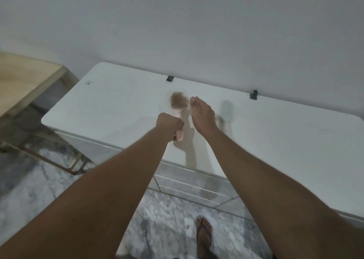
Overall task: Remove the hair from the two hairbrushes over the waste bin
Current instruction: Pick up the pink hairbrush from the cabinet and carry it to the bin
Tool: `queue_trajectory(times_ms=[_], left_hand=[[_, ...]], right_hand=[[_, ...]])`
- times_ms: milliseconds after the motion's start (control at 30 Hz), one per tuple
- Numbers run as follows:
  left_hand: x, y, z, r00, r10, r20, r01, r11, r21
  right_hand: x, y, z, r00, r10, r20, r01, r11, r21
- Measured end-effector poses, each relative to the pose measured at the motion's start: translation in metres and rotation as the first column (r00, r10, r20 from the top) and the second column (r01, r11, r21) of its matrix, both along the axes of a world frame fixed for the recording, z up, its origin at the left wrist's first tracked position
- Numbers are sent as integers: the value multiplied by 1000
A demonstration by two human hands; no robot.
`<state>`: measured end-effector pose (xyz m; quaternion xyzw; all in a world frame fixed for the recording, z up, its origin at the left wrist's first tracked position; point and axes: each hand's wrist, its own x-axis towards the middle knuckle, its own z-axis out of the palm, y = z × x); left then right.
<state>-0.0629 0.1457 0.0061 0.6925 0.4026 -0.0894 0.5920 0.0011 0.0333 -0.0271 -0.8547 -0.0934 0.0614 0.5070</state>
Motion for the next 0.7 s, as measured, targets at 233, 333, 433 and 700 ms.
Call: queue_trajectory(times_ms=[233, 333, 433, 700], left_hand=[[-94, 97, 14, 931, 336, 144, -342, 940, 18], [-154, 142, 10, 872, 461, 165, -469, 883, 9], [-224, 180, -3, 807, 570, 153, -578, 816, 4], [-422, 220, -87, 579, 815, 22, -815, 579, 4]], right_hand=[[-61, 118, 15, 968, 249, 13, -249, 967, 42], [-114, 180, 19, 922, 386, 29, -387, 920, 59], [-179, 235, 16, 858, 513, 11, -513, 856, 61], [-359, 308, -43, 606, 789, -102, -778, 614, 128]])
